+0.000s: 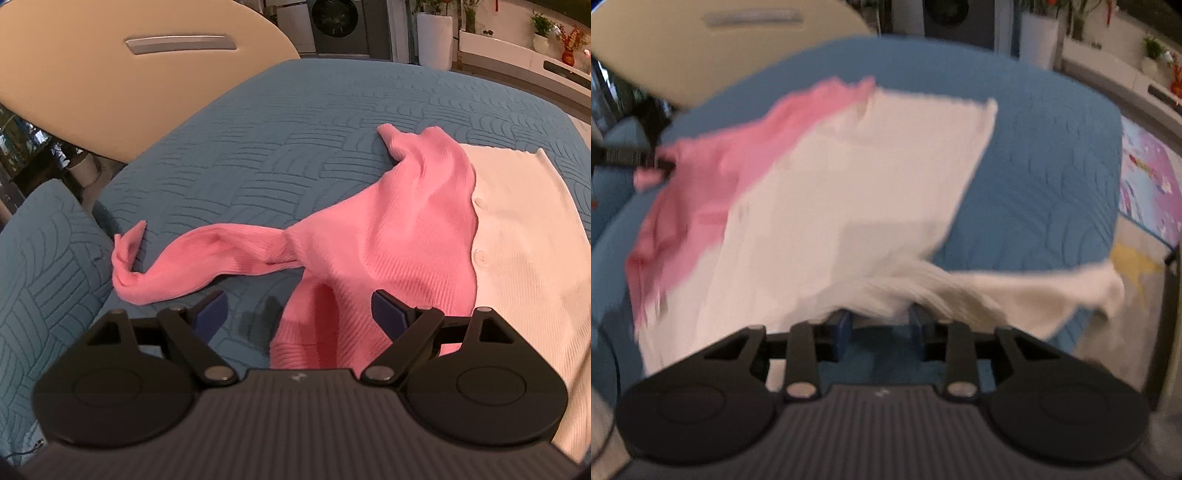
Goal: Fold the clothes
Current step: 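Grasp the white hem with the right gripper and tug it straight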
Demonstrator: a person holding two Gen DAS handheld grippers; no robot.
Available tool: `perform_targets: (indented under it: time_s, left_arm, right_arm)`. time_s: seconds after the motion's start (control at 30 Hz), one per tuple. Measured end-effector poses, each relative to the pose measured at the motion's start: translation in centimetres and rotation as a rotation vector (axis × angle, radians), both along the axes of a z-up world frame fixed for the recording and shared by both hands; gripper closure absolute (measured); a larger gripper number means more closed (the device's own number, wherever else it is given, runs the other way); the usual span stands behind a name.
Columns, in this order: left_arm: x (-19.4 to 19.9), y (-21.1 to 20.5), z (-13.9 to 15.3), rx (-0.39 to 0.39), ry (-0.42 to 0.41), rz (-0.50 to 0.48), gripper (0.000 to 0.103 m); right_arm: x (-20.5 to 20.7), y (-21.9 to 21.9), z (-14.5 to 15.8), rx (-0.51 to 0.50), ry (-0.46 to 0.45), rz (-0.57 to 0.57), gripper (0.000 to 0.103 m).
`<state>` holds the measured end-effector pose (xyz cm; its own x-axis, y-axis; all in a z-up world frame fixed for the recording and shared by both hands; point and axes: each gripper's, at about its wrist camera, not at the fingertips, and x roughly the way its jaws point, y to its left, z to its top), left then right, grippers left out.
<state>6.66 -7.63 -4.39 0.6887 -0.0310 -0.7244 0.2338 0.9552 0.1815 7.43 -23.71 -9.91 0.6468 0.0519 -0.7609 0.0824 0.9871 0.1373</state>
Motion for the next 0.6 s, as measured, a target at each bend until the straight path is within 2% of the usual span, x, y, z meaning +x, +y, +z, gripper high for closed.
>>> perform_targets:
  time_s: [0.2, 0.27, 0.3, 0.33, 0.4, 0.6]
  left_arm:
    - [0.1, -0.3, -0.3, 0.008, 0.006, -0.014, 0.016]
    - [0.2, -0.3, -0.4, 0.011, 0.012, -0.012, 0.016]
    - [0.2, -0.4, -0.5, 0.012, 0.016, -0.012, 0.016]
    - [0.2, -0.4, -0.6, 0.012, 0.017, -0.012, 0.016]
    - [0.2, -0.6, -0.6, 0.014, 0.020, -0.017, 0.016]
    - [-0.2, -1.7, -0.9, 0.044, 0.012, -0.050, 0.016]
  right_arm:
    - [3.3, -1.1, 1.8, -0.007, -0.005, 0.027, 0.064]
    - [3.0, -1.1, 2.1, -0.032, 0.012, 0.046, 0.056]
    - [2.7, -1.1, 2.2, -0.050, 0.017, 0.057, 0.046]
    - [2.1, -0.9, 2.2, -0.075, 0.028, 0.072, 0.042]
    - [0.6, -0.6, 1.9, -0.117, 0.060, 0.116, 0.042]
    - [-1.2, 1.8, 0.4, -0.134, 0.075, 0.252, 0.048]
